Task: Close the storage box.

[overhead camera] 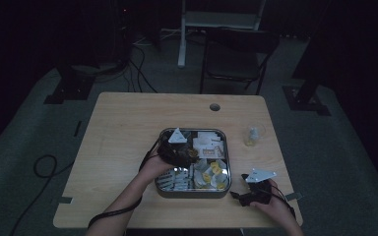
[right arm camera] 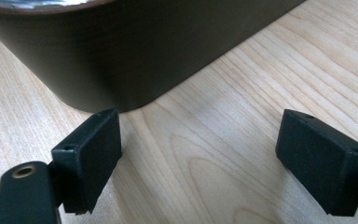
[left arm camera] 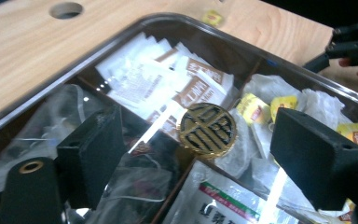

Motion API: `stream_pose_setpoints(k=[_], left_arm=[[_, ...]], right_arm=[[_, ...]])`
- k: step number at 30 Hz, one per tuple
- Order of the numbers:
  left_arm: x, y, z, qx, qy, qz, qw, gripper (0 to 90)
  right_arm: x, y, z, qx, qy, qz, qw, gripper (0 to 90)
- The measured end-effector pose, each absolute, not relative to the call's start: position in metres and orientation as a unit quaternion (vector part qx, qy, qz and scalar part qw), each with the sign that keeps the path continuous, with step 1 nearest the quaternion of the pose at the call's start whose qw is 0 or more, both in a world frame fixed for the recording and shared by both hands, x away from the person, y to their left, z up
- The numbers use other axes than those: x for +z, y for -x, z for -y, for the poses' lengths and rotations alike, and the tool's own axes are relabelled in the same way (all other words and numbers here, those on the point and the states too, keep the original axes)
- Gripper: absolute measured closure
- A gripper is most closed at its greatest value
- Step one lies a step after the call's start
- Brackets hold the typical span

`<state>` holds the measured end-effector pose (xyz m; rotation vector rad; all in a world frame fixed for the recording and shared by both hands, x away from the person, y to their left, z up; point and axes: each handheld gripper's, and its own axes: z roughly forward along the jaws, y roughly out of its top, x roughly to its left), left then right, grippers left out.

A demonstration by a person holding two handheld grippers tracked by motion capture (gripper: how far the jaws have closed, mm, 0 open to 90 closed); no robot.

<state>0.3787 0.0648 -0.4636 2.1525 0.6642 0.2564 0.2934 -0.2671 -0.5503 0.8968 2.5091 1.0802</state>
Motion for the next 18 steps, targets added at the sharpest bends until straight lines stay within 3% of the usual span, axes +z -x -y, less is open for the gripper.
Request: stream_pose_setpoints(k=[6,8,18], left_arm=[[-0.457,-0.380,-0.078,0.109,-0.849,-0.288,0.431,8.8],[-0.457,-0.381,-0.082,0.109,-0.845,-0.296,0.432,1.3],[-0.455,-0.381,-0.107,0.141,-0.832,-0.315,0.435,1.4]], right_arm=[[-0.550,-0.293,0.267,0.372,-0.311,-0.864,0.133,13.7],[-0.550,-0.293,0.267,0.372,-0.311,-0.864,0.133,13.7],[-0.550,-0.293,0.267,0.372,-0.311,-0.864,0.133,13.7]])
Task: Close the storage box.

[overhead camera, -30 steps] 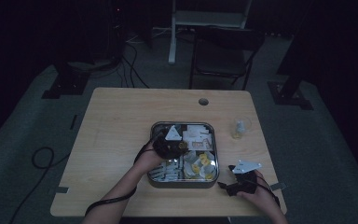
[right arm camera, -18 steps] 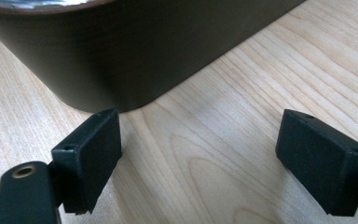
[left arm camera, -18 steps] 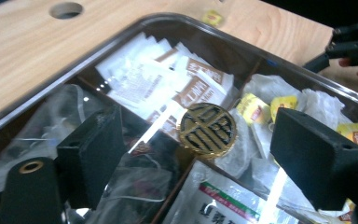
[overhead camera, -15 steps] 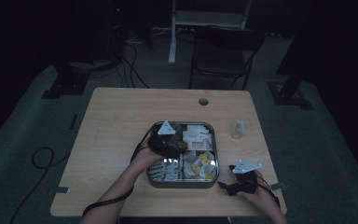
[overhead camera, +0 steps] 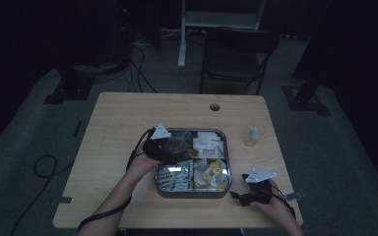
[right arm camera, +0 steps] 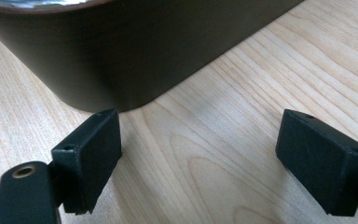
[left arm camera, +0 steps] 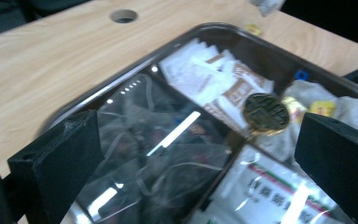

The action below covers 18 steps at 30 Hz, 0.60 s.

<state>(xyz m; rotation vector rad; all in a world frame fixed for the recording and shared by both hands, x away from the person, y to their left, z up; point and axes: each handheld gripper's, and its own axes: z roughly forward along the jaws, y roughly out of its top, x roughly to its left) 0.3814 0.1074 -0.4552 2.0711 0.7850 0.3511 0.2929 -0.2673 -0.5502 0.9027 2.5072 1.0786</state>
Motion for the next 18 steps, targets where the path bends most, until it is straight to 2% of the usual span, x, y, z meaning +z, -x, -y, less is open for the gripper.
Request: stream_pose_setpoints(k=[18], left_arm=[[-0.465,-0.381,-0.171,0.189,-0.804,-0.379,0.418,1.8]], right_arm=[[-0.550,-0.293,0.267,0.372,-0.311,-0.864,0.133,13.7]])
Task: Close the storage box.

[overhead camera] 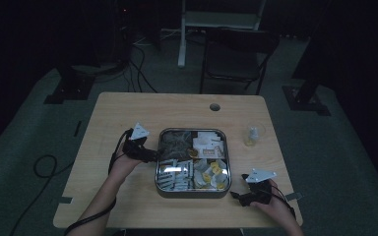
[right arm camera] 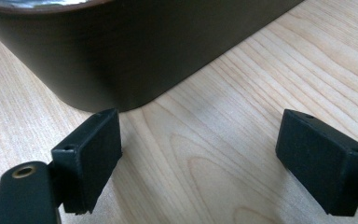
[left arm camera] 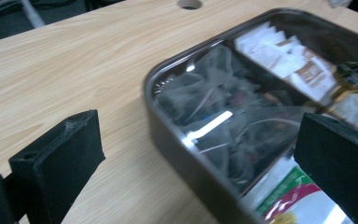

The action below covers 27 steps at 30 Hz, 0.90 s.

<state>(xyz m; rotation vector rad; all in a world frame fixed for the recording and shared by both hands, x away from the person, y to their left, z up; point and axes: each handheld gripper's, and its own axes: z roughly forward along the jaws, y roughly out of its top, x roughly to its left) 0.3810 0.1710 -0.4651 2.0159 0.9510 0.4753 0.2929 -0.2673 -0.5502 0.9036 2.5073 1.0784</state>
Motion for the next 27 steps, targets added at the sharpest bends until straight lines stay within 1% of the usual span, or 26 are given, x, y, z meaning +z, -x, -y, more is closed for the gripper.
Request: stream_pose_setpoints(k=[5,14,20,27], left_arm=[[-0.469,-0.378,-0.191,0.204,-0.794,-0.394,0.416,1.8],[-0.479,-0.370,-0.226,0.212,-0.779,-0.425,0.410,1.8],[-0.488,-0.364,-0.245,0.210,-0.770,-0.445,0.405,1.8],[-0.498,-0.352,-0.263,0.220,-0.761,-0.466,0.394,1.8]], right_arm=[[-0.550,-0.293,0.267,0.372,-0.311,-0.864,0.133,13.7],[-0.550,-0.293,0.267,0.372,-0.311,-0.864,0.133,13.7],[-0.550,-0.293,0.267,0.372,-0.311,-0.864,0.133,13.7],[-0.550,-0.293,0.267,0.372,-0.311,-0.864,0.133,13.7]])
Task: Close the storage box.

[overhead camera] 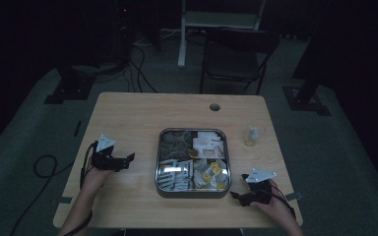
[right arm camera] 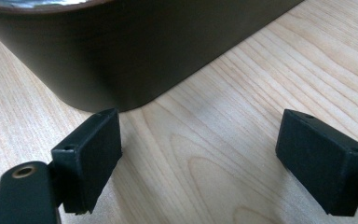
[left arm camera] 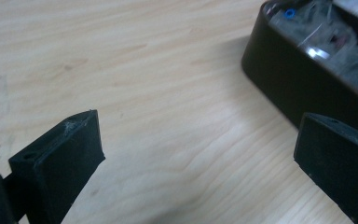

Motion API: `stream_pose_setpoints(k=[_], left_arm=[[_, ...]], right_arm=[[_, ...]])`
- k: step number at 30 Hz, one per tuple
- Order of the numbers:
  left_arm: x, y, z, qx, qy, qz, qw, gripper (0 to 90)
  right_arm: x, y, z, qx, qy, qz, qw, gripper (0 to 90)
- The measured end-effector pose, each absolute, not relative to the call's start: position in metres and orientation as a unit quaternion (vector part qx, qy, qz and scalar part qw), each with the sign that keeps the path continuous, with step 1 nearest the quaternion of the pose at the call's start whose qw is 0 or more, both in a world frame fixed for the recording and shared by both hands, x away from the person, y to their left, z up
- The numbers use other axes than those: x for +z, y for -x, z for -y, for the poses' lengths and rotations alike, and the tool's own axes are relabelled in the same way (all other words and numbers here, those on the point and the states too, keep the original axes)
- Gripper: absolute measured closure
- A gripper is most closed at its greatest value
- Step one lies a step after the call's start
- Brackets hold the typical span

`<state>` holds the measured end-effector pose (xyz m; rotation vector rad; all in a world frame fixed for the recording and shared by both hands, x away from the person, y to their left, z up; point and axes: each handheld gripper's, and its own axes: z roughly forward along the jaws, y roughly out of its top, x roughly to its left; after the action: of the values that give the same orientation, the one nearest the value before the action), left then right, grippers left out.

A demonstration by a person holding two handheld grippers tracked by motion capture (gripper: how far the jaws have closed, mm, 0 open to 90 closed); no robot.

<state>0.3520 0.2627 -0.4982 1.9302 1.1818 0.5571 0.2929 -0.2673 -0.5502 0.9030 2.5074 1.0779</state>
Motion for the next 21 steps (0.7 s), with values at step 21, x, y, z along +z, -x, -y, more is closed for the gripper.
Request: stream_pose_setpoints(k=[21], left_arm=[[-0.526,-0.307,-0.300,0.222,-0.732,-0.530,0.367,1.7]], right_arm=[[-0.550,-0.293,0.267,0.372,-0.312,-0.864,0.133,13.7]])
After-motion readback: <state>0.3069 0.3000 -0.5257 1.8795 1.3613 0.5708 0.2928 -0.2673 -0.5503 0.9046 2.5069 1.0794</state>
